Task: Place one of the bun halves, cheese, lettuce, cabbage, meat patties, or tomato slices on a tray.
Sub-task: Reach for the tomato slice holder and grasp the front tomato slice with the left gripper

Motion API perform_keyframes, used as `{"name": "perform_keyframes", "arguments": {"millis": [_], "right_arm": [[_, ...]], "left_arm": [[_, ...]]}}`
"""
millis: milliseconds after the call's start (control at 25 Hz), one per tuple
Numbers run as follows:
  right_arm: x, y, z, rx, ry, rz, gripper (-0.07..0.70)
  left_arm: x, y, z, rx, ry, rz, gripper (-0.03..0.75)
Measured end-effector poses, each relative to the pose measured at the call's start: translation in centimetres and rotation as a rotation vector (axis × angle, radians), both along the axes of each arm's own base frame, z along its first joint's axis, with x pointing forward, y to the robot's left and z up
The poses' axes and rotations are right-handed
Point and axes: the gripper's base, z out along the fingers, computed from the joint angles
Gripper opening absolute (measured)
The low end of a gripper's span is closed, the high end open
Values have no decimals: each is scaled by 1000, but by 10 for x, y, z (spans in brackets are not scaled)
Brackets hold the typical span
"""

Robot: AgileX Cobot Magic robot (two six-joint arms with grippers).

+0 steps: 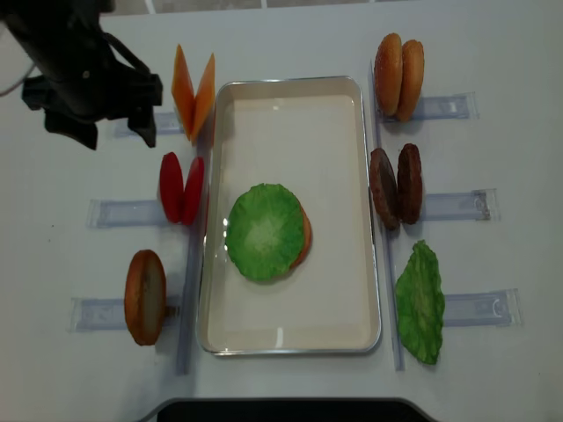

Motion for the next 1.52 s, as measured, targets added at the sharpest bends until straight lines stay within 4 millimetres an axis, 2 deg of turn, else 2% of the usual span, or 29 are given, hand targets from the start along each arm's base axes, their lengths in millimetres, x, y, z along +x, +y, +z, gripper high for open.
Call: {"name": "perform_keyframes", "arguments": {"millis": [160,360,520,840,1280,1360,1400,1440,1520], "right_arm": [[0,0,0,0,0,0,486],[0,0,0,0,0,0,486],[0,0,0,0,0,0,486],[0,0,0,0,0,0,486],[0,0,0,0,0,0,486],[0,0,0,0,0,0,486],[0,0,0,0,0,0,486],[0,0,0,0,0,0,486],[0,0,0,0,0,0,486]], "left_arm": [[-4,-26,-5,-30,3,19,653],[0,-39,-16,-75,22,61,653],[8,-44,-27,-94,18,83,652],[25,-55,-64,-116,74,97,615],[32,-58,-94,-73,142,73,583],[33,-58,-98,-62,153,70,536],[33,-57,-99,-53,158,68,481],[33,-56,-99,-41,160,65,420],[32,-54,-99,-14,161,55,235]]}}
